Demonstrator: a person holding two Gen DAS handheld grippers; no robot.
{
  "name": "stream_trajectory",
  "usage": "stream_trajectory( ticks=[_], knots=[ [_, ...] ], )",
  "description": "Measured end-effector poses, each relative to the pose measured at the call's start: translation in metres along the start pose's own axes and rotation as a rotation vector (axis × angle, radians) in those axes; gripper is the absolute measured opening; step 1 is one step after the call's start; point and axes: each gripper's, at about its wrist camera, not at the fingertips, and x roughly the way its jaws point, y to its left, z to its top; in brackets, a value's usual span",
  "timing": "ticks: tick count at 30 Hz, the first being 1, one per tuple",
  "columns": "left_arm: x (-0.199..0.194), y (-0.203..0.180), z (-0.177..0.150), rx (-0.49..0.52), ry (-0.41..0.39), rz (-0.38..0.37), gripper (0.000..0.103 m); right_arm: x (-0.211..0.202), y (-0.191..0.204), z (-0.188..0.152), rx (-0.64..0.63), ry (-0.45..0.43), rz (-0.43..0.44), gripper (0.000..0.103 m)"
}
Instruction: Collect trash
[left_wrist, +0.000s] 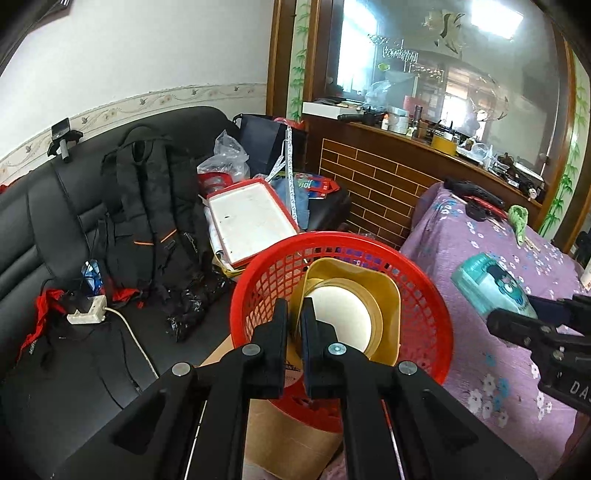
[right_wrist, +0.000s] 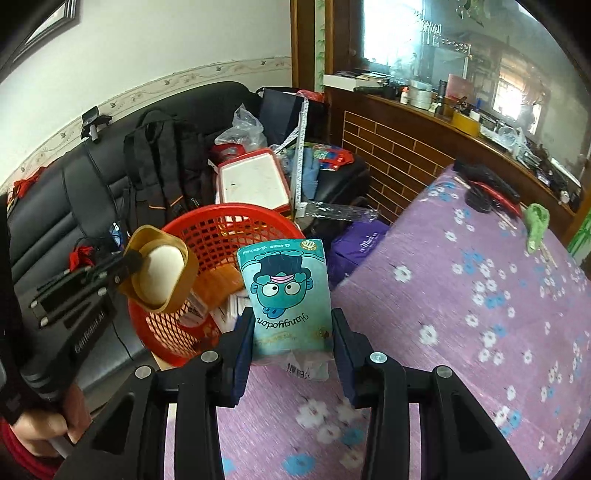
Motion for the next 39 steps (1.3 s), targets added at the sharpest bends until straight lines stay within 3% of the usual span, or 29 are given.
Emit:
stream_trajectory(
  ticks=[5, 9, 11, 14, 16, 20, 22, 25, 30, 39],
  knots=[
    [0.009, 0.002, 0.003, -0.003, 0.011, 0.007, 0.006, 0.019, 0.005, 0.012, 0.012, 0.017, 0.023, 0.045],
    [0.018, 0.002, 0.006, -0.002, 0.008, 0.011, 0.008, 0.033, 0.004, 0.023, 0.036, 0.015, 0.039, 0.055],
    [0.023, 0.002, 0.007, -0.003, 0.012, 0.003, 0.016, 0.036, 0.004, 0.026, 0.041, 0.013, 0.033, 0.063],
    [0.021, 0.002, 0.005, -0.009, 0.001, 0.007, 0.027, 0.028, 0.0, 0.023, 0.045, -0.014, 0.035, 0.063],
    [0.016, 0.001, 0.003, -0.012, -0.014, 0.009, 0.048, 0.021, -0.002, 0.019, 0.045, -0.026, 0.03, 0.063],
    [-0.003, -0.005, -0.003, -0.009, -0.065, 0.038, 0.058, 0.005, -0.007, 0.008, 0.045, -0.049, 0.005, 0.072],
    [-0.016, -0.01, -0.01, -0.017, -0.092, 0.049, 0.073, -0.006, -0.01, -0.002, 0.046, -0.058, -0.021, 0.075],
    [-0.035, -0.018, -0.021, -0.015, -0.123, 0.067, 0.087, -0.021, -0.014, -0.02, 0.038, -0.066, -0.081, 0.084],
    [-0.062, -0.036, -0.047, -0.029, -0.15, 0.06, 0.098, -0.048, -0.028, -0.064, 0.046, -0.069, -0.161, 0.088],
    [-0.108, -0.076, -0.088, 0.053, -0.215, 0.12, 0.103, -0.117, -0.057, -0.148, 0.089, -0.139, -0.309, 0.093]
  ],
)
